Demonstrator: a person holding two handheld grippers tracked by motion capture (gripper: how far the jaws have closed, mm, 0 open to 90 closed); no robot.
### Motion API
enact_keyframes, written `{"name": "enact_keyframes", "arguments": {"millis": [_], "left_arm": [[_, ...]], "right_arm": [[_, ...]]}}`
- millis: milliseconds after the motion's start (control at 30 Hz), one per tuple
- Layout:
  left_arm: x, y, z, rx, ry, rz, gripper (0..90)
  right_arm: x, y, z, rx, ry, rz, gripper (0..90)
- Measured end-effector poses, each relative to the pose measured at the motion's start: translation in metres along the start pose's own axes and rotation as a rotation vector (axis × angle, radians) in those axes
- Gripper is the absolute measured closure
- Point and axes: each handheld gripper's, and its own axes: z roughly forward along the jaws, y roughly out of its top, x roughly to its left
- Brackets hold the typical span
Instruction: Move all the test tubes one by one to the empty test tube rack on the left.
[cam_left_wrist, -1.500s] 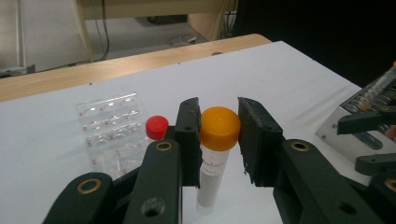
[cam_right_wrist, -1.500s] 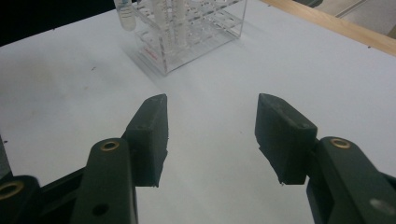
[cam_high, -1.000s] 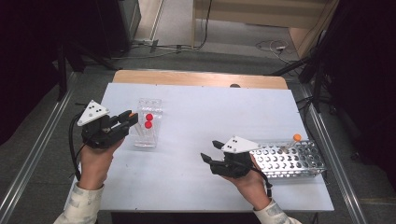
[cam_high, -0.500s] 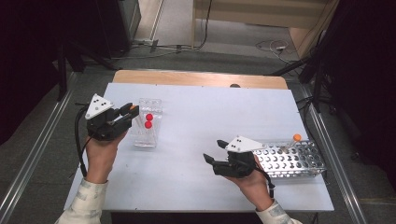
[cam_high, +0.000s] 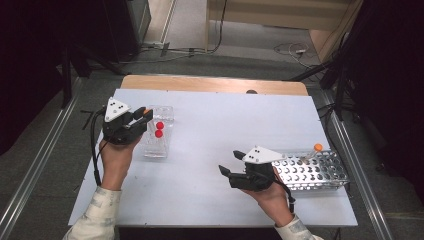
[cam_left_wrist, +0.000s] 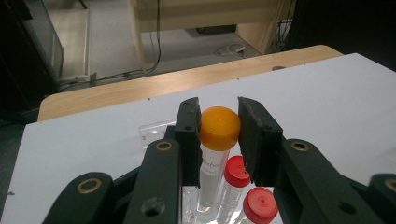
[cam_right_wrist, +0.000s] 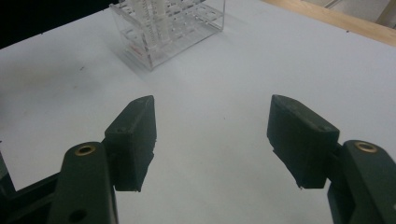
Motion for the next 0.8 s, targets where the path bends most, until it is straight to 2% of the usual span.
{"name": "enact_keyframes", "arguments": {"millis": [200, 533, 800], "left_arm": [[0.003, -0.004, 0.003, 0.01, -0.008, -0.015, 70.7], [-0.001, -0.015, 0.013, 0.043, -0.008, 0.003, 70.5], [-0.002, -0.019, 0.012, 0.044, -0.005, 0.0, 70.4]], "right_arm": [[0.0, 0.0, 0.0, -0.001, -0.002, -0.001, 31.3], [0.001, 0.0, 0.0, 0.0, -0.004, -0.005, 31.4], [0.001, -0.001, 0.0, 0.002, -0.007, -0.005, 31.4]]}}
